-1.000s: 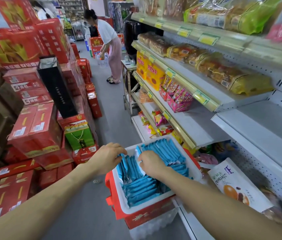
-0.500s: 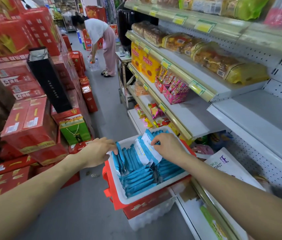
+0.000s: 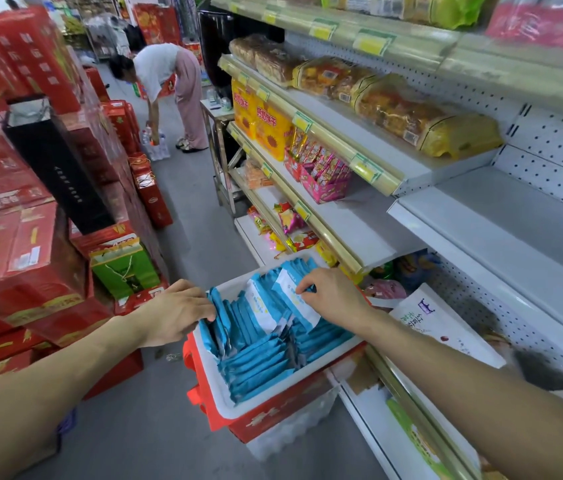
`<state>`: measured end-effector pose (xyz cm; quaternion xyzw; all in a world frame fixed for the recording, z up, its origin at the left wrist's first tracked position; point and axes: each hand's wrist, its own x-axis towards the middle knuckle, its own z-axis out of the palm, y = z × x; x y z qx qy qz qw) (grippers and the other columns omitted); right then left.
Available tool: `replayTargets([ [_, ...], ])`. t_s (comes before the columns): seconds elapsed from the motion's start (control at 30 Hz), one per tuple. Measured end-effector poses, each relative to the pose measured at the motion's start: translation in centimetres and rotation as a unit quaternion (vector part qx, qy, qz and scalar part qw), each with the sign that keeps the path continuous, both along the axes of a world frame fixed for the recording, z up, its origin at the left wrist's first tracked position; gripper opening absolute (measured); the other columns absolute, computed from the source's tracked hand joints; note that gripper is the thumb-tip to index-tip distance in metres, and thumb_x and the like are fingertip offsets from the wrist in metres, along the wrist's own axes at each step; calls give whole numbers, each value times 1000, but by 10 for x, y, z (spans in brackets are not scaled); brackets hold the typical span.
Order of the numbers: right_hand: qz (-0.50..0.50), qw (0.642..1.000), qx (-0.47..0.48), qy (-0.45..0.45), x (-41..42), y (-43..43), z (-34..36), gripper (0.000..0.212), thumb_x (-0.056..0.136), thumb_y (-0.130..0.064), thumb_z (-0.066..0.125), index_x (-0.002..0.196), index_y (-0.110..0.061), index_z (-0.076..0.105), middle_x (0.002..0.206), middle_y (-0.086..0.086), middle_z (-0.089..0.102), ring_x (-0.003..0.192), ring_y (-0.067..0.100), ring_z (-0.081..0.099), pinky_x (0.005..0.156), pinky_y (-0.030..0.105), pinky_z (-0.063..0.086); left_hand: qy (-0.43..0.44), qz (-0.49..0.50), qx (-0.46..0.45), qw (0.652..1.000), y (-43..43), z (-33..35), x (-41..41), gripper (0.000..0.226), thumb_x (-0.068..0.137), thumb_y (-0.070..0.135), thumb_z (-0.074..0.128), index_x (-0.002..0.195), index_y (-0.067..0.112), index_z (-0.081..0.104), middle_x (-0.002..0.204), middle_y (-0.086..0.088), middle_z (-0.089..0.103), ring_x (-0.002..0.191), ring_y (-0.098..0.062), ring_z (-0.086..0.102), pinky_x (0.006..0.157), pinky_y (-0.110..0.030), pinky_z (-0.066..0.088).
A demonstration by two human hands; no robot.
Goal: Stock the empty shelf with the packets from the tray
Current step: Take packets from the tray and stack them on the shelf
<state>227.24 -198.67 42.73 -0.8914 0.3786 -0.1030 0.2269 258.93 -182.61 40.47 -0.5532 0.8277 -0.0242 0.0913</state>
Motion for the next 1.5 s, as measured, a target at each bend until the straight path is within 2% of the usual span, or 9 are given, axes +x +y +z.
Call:
replayTargets([
  [0.23, -7, 1000, -3, -3, -9, -13, 9, 21, 95, -19, 63, 106, -24, 80, 114, -8, 75, 89, 8, 67, 76, 26, 52, -5, -36, 17, 999, -21, 29, 3, 24, 98, 31, 49, 118, 44, 50, 118, 25, 58, 111, -7, 52, 93, -33, 43],
  [0.43, -18, 1000, 13, -6, -20, -32, 24, 21, 92, -15, 65, 104, -22, 81, 111, -7, 76, 97, 9, 67, 89, 33, 55, 131, 55, 102, 985, -57, 78, -11, 35, 97, 25, 62, 116, 50, 49, 110, 25, 58, 101, 1, 54, 92, -32, 47],
  [0.5, -26, 1000, 11, -13, -27, -39, 32, 21, 92, -14, 65, 104, -22, 81, 110, -7, 76, 98, 9, 67, 89, 32, 55, 192, 72, 109, 973, -72, 95, -24, 42, 96, 19, 62, 115, 52, 43, 110, 26, 60, 98, -1, 59, 88, -34, 50],
  [0.63, -32, 999, -1, -19, -52, -52, 48, 21, 94, -12, 65, 105, -20, 80, 111, -6, 75, 99, 7, 66, 78, 14, 47, 257, 67, 111, 958, -106, 119, -53, 35, 98, 21, 59, 117, 47, 44, 112, 22, 60, 98, -13, 63, 87, -43, 52],
  [0.87, -93, 995, -32, -30, -132, -78, 80, 20, 93, -14, 66, 99, -27, 80, 106, -14, 75, 95, 2, 64, 88, 23, 52, 316, 10, 132, 939, -174, 143, -127, 34, 105, 19, 53, 115, 51, 59, 123, 20, 57, 111, -6, 56, 94, -39, 50],
  [1.03, -188, 980, -35, -51, -221, -88, 103, 22, 90, -13, 68, 88, -31, 80, 96, -15, 75, 87, 2, 66, 81, 26, 53, 339, -26, 155, 928, -216, 156, -196, 32, 105, 19, 53, 119, 47, 63, 120, 3, 62, 99, -29, 64, 79, -52, 56],
  [1.17, -235, 969, -39, -67, -292, -84, 118, 22, 89, -9, 72, 85, -29, 81, 85, -20, 72, 82, -5, 65, 87, 29, 55, 357, -69, 156, 918, -243, 163, -257, 37, 104, 13, 54, 118, 45, 65, 122, 15, 58, 99, -6, 60, 78, -32, 50],
  [1.37, -315, 947, -36, -49, -394, -63, 137, 21, 89, -12, 71, 83, -30, 80, 91, -16, 75, 86, 1, 67, 81, 27, 55, 337, -130, 176, 916, -274, 164, -347, 41, 103, 8, 53, 116, 45, 66, 123, 18, 58, 105, -14, 59, 82, -32, 54],
  [1.5, -335, 941, -44, -29, -450, -43, 141, 24, 91, -7, 67, 88, -28, 79, 94, -14, 75, 89, 1, 66, 85, 25, 54, 351, -172, 186, 902, -283, 166, -399, 38, 102, 3, 54, 117, 36, 68, 127, 20, 59, 107, -1, 57, 79, -20, 53],
])
